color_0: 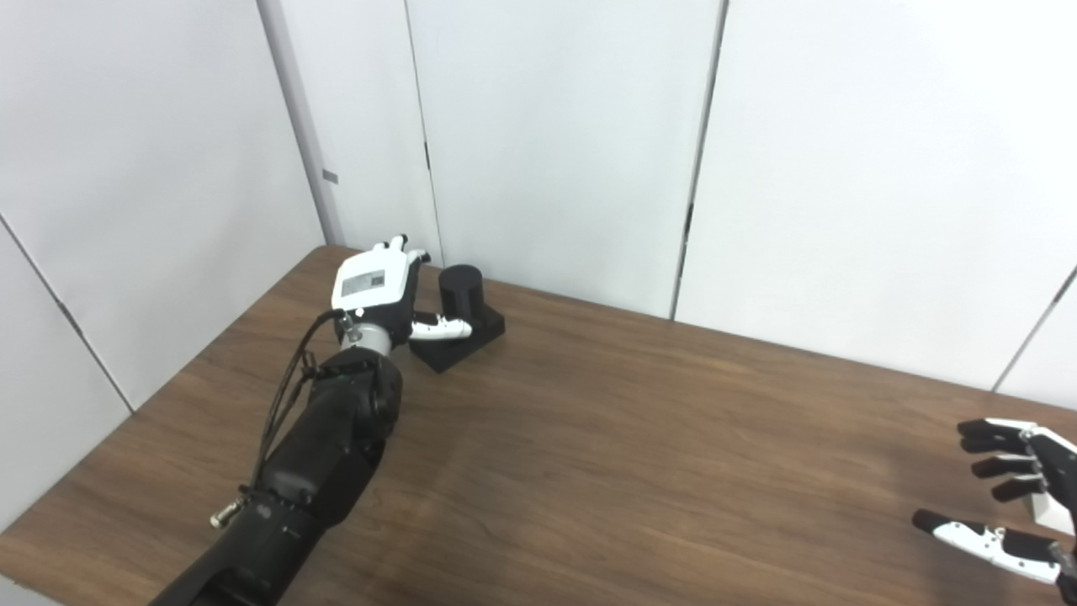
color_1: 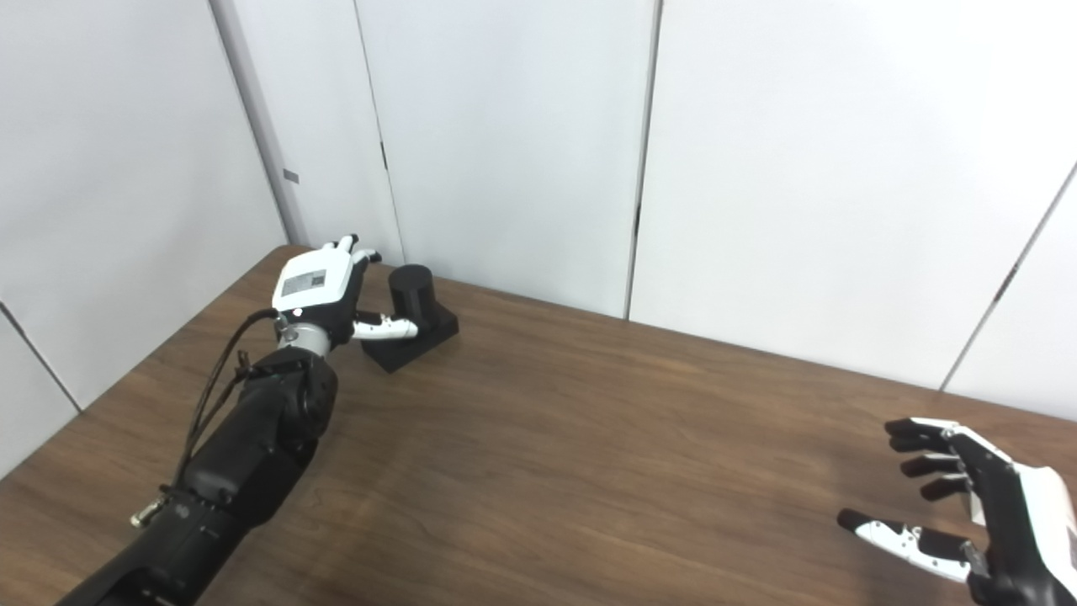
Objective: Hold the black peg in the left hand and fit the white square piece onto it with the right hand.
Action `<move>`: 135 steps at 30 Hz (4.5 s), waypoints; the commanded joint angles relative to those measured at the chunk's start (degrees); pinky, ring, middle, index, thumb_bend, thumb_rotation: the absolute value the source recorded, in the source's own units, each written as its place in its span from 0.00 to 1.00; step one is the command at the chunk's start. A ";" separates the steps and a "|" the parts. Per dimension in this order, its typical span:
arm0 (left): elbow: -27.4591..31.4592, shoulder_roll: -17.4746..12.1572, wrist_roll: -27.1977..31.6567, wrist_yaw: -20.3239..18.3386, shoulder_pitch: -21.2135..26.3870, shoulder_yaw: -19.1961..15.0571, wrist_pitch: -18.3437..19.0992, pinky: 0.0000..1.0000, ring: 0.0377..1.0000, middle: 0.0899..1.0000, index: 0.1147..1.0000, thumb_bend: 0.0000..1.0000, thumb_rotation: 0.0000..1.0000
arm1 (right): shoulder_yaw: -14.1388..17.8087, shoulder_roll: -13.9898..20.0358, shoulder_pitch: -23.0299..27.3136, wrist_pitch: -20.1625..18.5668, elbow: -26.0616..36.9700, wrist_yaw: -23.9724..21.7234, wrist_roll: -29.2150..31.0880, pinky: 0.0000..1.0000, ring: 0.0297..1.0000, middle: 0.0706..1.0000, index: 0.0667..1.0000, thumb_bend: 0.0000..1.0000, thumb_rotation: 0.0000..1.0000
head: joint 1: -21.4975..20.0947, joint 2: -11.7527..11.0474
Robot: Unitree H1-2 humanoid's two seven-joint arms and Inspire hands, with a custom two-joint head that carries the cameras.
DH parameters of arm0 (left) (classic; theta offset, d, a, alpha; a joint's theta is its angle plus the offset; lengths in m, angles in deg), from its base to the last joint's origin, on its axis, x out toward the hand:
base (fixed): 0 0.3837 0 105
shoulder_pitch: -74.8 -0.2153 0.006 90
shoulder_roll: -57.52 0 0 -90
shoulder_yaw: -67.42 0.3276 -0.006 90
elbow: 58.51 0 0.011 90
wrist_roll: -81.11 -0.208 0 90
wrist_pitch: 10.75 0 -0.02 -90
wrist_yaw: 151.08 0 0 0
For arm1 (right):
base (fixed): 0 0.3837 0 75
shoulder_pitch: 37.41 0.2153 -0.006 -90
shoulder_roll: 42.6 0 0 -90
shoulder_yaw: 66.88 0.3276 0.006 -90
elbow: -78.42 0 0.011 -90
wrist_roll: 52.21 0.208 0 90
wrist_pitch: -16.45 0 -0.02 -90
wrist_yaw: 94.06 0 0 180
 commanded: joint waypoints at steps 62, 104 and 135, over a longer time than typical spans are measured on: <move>-12.98 -3.98 5.58 -4.87 6.93 9.11 -2.09 0.67 0.77 0.69 0.42 0.52 0.07 | 0.07 0.61 1.28 -0.39 4.99 -1.05 0.61 0.49 0.59 0.65 0.57 0.65 0.00 | -1.06 2.63; -0.44 -0.24 11.99 -3.75 -3.09 20.90 -34.83 0.76 0.82 0.78 0.42 0.52 0.07 | -0.22 0.73 2.08 2.26 0.20 0.15 1.24 0.50 0.60 0.67 0.62 0.63 0.00 | -8.96 4.91; -0.34 1.61 4.96 -6.25 -3.53 32.28 -40.35 0.75 0.81 0.77 0.42 0.52 0.07 | -0.23 9.33 5.00 2.39 2.56 -5.50 -3.90 0.58 0.69 0.72 0.65 0.68 0.01 | -36.70 4.84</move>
